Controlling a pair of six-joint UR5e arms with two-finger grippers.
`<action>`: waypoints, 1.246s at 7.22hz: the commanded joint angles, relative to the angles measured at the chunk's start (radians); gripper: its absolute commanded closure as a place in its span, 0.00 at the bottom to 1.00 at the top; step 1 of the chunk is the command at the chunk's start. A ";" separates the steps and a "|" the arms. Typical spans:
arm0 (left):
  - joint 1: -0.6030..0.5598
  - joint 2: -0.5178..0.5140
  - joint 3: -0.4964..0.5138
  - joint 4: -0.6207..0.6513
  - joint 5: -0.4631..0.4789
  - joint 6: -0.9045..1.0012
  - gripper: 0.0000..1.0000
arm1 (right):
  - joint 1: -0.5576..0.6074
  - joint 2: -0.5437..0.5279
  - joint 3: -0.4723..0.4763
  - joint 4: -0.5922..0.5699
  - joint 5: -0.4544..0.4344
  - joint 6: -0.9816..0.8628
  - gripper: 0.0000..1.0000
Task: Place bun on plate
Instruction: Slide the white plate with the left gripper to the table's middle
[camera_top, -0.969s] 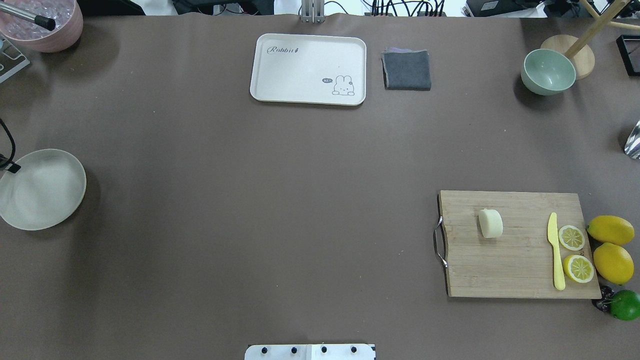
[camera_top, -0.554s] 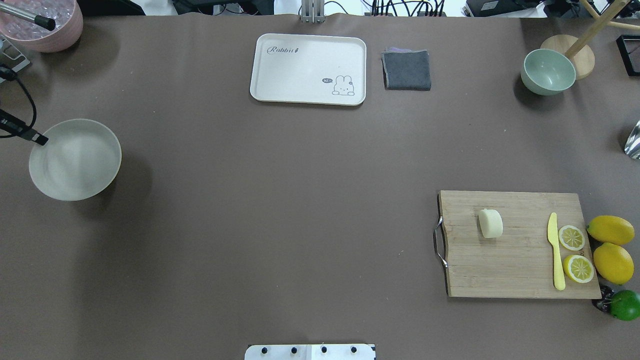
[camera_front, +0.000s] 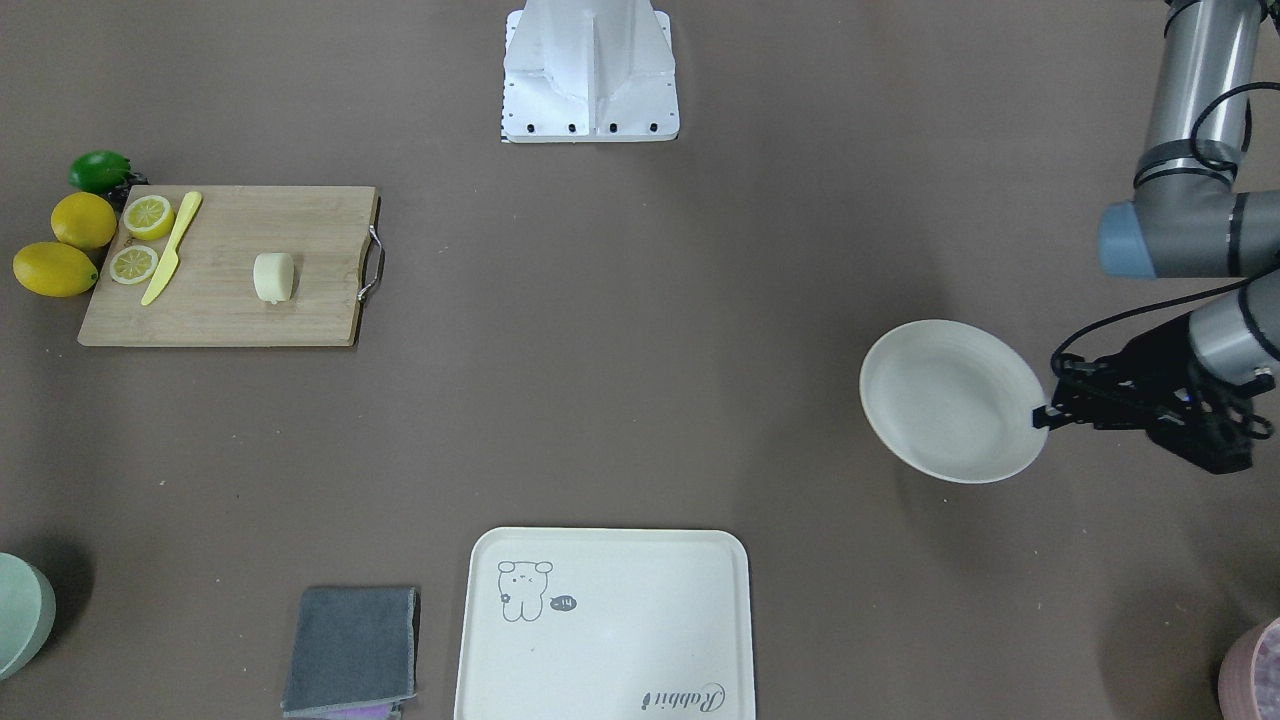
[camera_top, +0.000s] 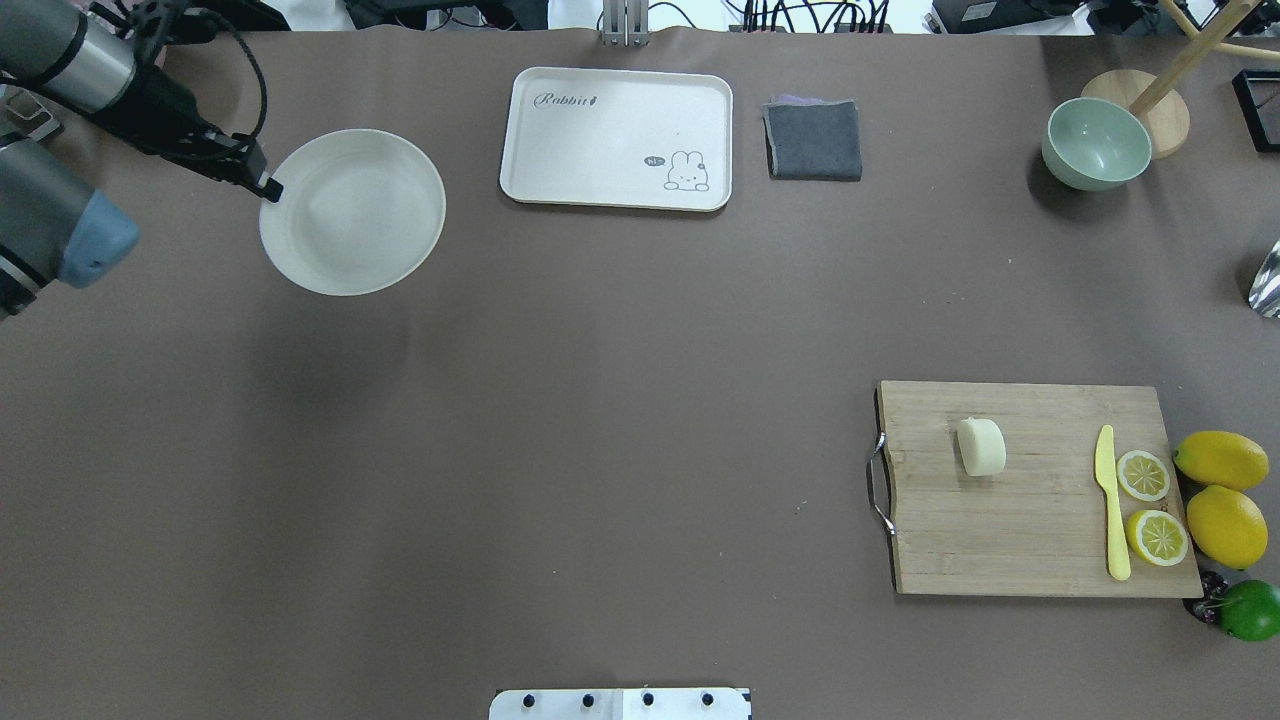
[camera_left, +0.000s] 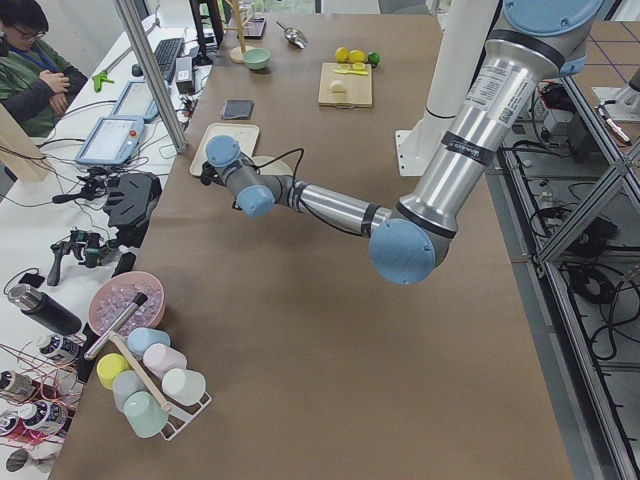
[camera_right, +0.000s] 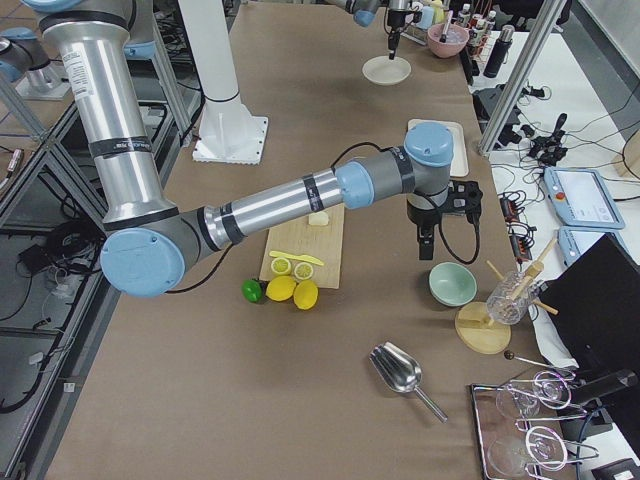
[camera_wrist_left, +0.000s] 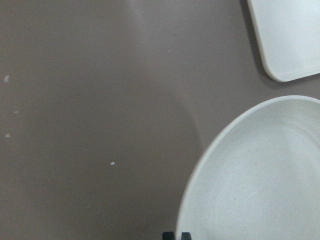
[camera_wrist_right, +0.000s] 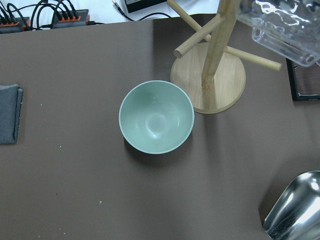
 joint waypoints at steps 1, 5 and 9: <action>0.151 -0.061 -0.066 -0.003 0.143 -0.215 1.00 | -0.003 0.000 -0.004 0.002 0.000 0.001 0.00; 0.369 -0.075 -0.110 -0.078 0.330 -0.408 1.00 | -0.009 0.020 0.001 0.004 -0.003 -0.001 0.00; 0.471 -0.058 -0.136 -0.086 0.425 -0.397 0.25 | -0.015 0.030 0.002 0.007 -0.011 -0.006 0.00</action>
